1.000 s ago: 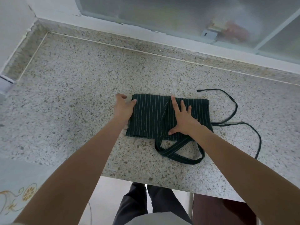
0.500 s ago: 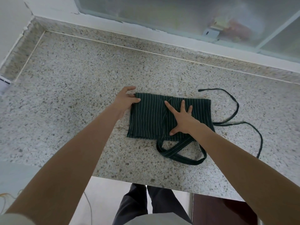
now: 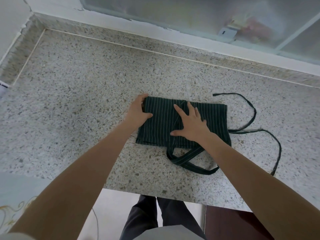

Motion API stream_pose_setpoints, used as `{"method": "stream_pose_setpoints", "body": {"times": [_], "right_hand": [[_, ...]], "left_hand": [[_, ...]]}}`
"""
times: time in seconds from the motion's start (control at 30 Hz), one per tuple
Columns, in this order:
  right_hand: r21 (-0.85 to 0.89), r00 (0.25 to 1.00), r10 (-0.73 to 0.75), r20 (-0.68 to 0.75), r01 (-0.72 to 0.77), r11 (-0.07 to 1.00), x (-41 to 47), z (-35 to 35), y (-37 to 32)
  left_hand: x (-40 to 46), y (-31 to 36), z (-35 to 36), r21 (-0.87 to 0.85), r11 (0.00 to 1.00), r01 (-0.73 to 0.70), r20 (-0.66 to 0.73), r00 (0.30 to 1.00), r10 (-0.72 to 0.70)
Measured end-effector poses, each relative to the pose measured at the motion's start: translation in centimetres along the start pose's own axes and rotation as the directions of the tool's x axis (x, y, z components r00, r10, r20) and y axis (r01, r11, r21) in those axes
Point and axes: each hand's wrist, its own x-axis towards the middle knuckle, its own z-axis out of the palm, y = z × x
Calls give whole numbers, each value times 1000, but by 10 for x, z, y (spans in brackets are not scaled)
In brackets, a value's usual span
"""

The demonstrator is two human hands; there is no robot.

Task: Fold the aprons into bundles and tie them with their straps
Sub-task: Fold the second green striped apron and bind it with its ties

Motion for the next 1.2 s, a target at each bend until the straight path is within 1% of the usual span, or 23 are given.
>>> {"method": "stream_pose_setpoints", "body": {"times": [0.07, 0.13, 0.17, 0.2, 0.23, 0.27, 0.3, 0.4, 0.43, 0.47, 0.57, 0.63, 0.7, 0.77, 0.8, 0.83, 0.93, 1.03, 1.07, 1.13, 1.17, 1.2], "right_hand": [[-27, 995, 33, 90, -31, 999, 4, 3, 0], [-17, 993, 56, 102, -54, 998, 7, 6, 2], [-9, 993, 60, 101, -59, 998, 8, 9, 2], [-1, 993, 64, 104, -64, 998, 9, 10, 2], [6, 991, 69, 112, -71, 997, 10, 11, 1], [15, 990, 75, 123, -77, 997, 11, 11, 0], [24, 988, 78, 130, -82, 996, 11, 11, 0], [54, 989, 75, 126, -82, 995, 10, 11, 2], [61, 989, 76, 127, -84, 995, 9, 11, 2], [68, 989, 74, 125, -83, 994, 8, 12, 2], [99, 994, 64, 88, -73, 992, 7, 12, 1], [152, 998, 63, 20, -65, 986, 2, 16, 3], [149, 994, 60, -90, -46, 988, -10, 26, 8], [95, 976, 30, -215, -10, 995, -23, 33, 18], [103, 968, 15, -249, 11, 995, -30, 35, 25], [148, 967, 17, -253, 22, 989, -35, 34, 32], [356, 980, 85, -181, -15, 934, -41, 25, 55], [584, 991, 137, -14, -103, 805, -41, 14, 73], [612, 992, 125, 36, -120, 781, -42, 11, 76], [660, 992, 90, 92, -128, 740, -44, 7, 85], [715, 989, 91, 115, -146, 684, -46, 4, 90], [781, 983, 106, 147, -182, 598, -48, 1, 96]], "left_hand": [[-1, -5, 1, 138, 989, -52, 21, 999, 49], [-3, -6, 2, 258, 963, -77, 25, 997, 73], [-4, -6, 2, 304, 950, -67, -9, 997, 73], [-8, -3, 3, 341, 940, -32, -78, 995, 62], [-11, -1, 4, 352, 935, 40, -162, 987, 19], [-15, 1, 4, 339, 933, 119, -222, 974, -43], [-18, 2, 4, 312, 931, 189, -234, 965, -117], [-27, 3, 7, 265, 914, 309, -97, 951, -294], [-28, 4, 8, 259, 907, 332, -47, 942, -331], [-29, 5, 9, 219, 912, 347, -13, 935, -353], [-29, 11, 11, -52, 913, 405, 62, 914, -401], [-31, 14, 12, -78, 923, 376, 60, 926, -372], [-36, 18, 15, -62, 941, 334, 36, 943, -332], [-41, 26, 20, -14, 963, 269, -20, 963, -269], [-44, 32, 23, 29, 974, 223, -57, 974, -221], [-46, 38, 26, 63, 981, 181, -87, 981, -176], [-52, 63, 41, 128, 989, 77, -138, 989, -59], [-54, 86, 60, 245, 969, 16, -154, 988, 22], [-54, 93, 66, 289, 957, 3, -157, 987, 44], [-55, 107, 81, 355, 935, -16, -140, 988, 69], [-56, 112, 90, 378, 925, -20, -118, 991, 70], [-58, 119, 101, 400, 916, -30, -90, 993, 72]]}}
